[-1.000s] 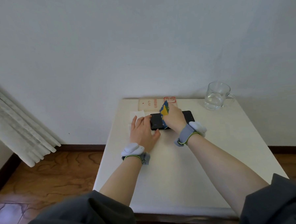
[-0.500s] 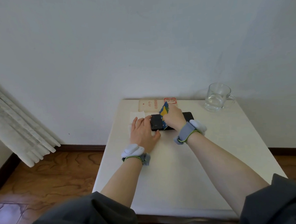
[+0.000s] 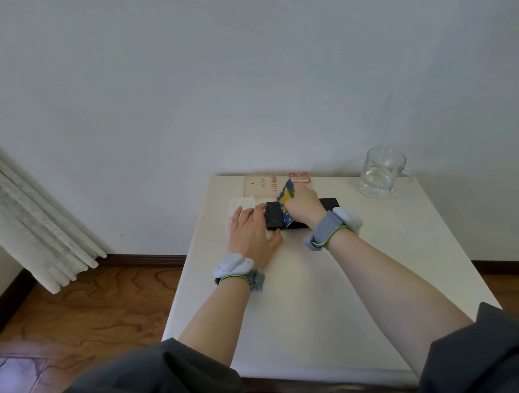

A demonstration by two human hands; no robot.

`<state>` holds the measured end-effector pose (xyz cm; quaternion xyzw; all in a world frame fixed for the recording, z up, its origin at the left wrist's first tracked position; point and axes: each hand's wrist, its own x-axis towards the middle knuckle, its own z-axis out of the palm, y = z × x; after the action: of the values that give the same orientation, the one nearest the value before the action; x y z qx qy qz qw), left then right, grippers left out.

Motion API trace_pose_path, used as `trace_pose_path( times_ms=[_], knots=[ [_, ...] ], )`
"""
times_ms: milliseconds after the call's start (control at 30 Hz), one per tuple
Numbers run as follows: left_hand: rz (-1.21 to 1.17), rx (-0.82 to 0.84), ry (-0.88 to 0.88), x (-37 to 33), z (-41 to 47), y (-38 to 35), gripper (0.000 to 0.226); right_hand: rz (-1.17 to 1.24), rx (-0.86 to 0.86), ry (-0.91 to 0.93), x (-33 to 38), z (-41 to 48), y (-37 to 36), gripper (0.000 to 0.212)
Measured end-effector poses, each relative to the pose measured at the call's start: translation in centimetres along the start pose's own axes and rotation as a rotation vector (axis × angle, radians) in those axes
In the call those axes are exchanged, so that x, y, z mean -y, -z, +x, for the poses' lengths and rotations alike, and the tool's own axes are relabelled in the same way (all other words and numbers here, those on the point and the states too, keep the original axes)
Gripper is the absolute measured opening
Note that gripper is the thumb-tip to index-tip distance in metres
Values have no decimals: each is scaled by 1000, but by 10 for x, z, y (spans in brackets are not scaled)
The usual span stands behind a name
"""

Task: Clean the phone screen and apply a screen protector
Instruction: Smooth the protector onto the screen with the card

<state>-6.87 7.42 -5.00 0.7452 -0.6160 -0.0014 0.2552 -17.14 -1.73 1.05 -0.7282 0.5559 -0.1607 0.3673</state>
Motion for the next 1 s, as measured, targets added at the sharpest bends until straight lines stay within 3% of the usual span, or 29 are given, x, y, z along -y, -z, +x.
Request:
trace_pose_path(
  times_ms=[300,467,633,767,867,1000],
  knots=[
    [-3,24,-2,-1,0,1,58,-24,-81,-10,-11,1,5,34],
    [-20,22,-4,1,-1,2,57,48,45,45,-2,-1,-10,6],
    [-7,20,-8,0,-1,2,57,25,-144,15,-21,-3,15,11],
    [-14,32,-7,-2,0,2,57,-7,-114,29,-21,-5,1,3],
    [-17,51,0,0,0,3,58,-13,-69,77,-7,-4,-19,17],
    [-9,64,-1,1,1,3,59,2,-59,86,-8,-2,-14,16]
  ],
)
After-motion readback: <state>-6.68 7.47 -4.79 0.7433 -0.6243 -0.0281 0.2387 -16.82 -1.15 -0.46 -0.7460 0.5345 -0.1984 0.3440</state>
